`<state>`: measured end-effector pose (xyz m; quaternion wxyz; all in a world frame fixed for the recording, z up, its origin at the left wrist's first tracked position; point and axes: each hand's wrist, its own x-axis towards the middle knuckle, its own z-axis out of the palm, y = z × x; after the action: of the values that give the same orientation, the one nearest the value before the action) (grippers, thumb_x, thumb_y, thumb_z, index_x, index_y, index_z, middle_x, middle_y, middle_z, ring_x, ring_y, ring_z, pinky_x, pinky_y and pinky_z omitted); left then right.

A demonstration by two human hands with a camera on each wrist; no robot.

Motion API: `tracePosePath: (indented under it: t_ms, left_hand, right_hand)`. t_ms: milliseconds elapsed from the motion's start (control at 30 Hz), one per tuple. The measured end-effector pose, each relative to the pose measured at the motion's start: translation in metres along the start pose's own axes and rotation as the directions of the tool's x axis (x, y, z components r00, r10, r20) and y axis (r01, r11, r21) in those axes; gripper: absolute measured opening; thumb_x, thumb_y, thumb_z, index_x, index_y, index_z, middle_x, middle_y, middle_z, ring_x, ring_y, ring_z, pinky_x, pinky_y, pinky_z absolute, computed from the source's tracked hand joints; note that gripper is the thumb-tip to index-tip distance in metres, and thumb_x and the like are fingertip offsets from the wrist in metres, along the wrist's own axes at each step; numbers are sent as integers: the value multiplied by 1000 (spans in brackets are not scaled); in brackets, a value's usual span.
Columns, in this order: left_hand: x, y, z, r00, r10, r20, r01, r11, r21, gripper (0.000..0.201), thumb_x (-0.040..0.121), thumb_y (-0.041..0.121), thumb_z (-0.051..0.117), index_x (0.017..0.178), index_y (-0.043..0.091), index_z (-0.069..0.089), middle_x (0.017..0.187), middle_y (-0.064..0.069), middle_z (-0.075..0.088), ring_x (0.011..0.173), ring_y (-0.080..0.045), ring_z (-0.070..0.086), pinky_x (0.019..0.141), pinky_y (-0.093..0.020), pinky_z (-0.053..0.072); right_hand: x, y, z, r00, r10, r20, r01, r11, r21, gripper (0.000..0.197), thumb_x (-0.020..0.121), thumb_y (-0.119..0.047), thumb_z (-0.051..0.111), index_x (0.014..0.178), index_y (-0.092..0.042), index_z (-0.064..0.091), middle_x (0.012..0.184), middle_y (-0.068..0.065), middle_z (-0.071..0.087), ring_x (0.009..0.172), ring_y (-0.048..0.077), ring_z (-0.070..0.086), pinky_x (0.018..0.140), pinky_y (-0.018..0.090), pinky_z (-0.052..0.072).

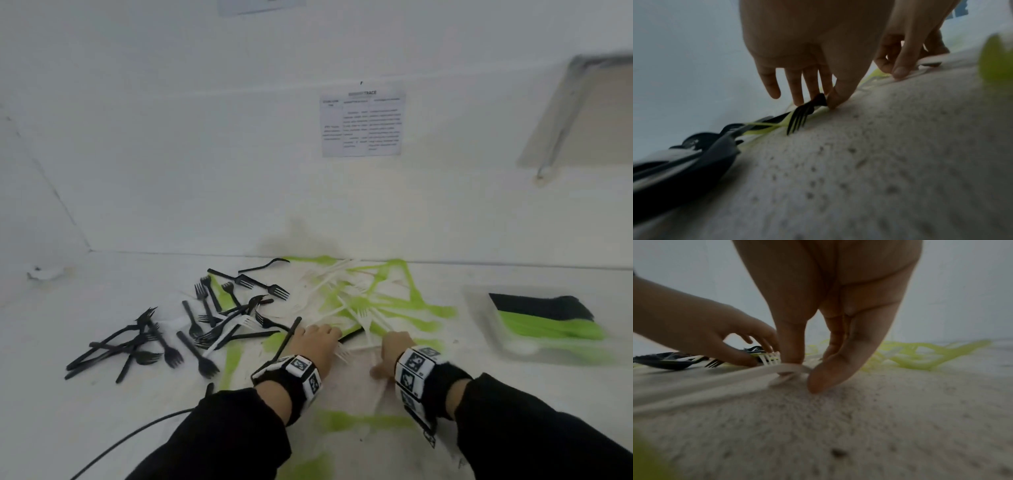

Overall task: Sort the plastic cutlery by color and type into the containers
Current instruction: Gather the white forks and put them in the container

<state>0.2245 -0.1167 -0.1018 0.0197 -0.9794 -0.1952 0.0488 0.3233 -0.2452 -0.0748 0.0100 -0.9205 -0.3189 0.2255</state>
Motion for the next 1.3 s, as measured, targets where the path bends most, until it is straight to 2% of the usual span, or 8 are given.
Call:
tracePosePath:
  t_ms: [200,267,467,600,833,1000,1133,1300]
  left_hand:
    - [8,-1,-12,988,-4,-152,-11,995,-95,31,101,27,30,123,18,50,128,-3,49,118,-24,47,98,-37,32]
    - [6,-2,-16,972,-62,-226,4,969,-247,31,102,28,28,120,14,48,120,-5,56,109,-26,53,93,-34,35]
    - [3,-1,-18,911,-278,-305,-27,697,-717,27,101,28,33,113,8,47,96,-14,62,90,-31,58,74,-35,42]
    - [1,-2,-21,850,-398,-344,-61,575,-816,25,99,27,40,115,10,50,89,-1,56,81,-20,53,71,-28,38]
    - [3,-3,-8,794,-608,18,188,218,-958,34,98,32,41,72,12,50,77,2,59,78,-23,53,70,-29,38]
    - [5,0,-5,838,-525,149,130,-74,-989,23,101,25,34,89,24,53,70,2,58,44,-13,40,42,-22,33]
    - [1,8,-4,851,-499,162,149,-67,-987,24,102,26,33,91,21,54,68,3,58,35,-7,37,39,-22,30]
    - [-4,20,-8,862,-429,269,136,-316,-939,25,102,21,34,94,12,55,75,-4,59,37,-7,47,37,-19,37]
  right_hand:
    - [-7,3,-13,994,92,-67,-70,960,273,55,79,-19,71,122,-5,39,116,11,52,90,22,54,54,23,43]
    - [-10,11,-23,982,107,-153,-47,934,353,54,80,-17,69,124,-5,40,120,13,53,100,26,55,67,26,44]
    - [17,17,-51,952,112,-285,82,802,592,45,94,-27,52,136,-16,42,100,12,65,69,15,60,51,14,47]
    - [50,4,-48,973,80,-215,-3,942,335,52,95,-40,45,137,-8,41,137,12,48,126,27,47,100,29,38]
    - [85,-6,-36,992,38,-118,-26,995,97,33,89,-35,57,107,-8,55,111,11,58,104,24,55,81,26,43]
    - [90,-3,-40,994,22,-111,-6,990,143,29,91,-32,53,73,-11,45,77,2,47,89,22,51,65,23,36]
    - [74,-3,-44,992,55,-113,-30,976,216,34,99,-25,40,120,-1,51,125,16,53,121,29,49,88,28,41]
    - [63,-1,-49,954,126,-270,38,848,529,20,96,-22,45,89,-4,49,100,16,55,100,33,54,73,29,34]
